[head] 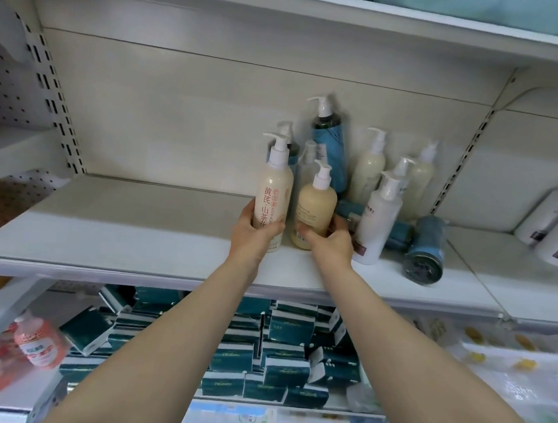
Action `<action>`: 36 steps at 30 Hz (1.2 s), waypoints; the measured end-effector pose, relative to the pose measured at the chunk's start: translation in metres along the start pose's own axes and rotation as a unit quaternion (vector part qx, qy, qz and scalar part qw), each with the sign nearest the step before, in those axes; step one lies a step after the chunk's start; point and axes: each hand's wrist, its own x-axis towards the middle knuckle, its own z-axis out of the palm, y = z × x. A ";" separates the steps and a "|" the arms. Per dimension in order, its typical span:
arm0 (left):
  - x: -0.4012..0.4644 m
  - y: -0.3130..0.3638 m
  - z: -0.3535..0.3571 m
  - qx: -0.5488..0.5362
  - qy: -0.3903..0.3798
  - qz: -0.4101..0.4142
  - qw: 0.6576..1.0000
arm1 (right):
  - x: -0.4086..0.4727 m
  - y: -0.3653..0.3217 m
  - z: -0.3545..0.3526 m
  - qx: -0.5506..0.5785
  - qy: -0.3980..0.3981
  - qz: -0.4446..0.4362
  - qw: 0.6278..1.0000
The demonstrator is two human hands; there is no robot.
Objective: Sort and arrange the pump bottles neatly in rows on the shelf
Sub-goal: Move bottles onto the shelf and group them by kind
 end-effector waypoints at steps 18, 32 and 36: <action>-0.050 0.035 0.035 -0.110 0.022 -0.047 0.993 | -0.039 -0.028 -0.078 0.202 -0.095 -0.002 0.975; -0.162 0.041 0.185 -0.156 -0.015 -0.083 0.984 | -0.076 -0.013 -0.254 0.236 -0.042 -0.013 0.971; -0.197 0.035 0.235 -0.156 -0.043 -0.089 0.983 | -0.091 0.001 -0.313 0.239 -0.019 -0.010 0.971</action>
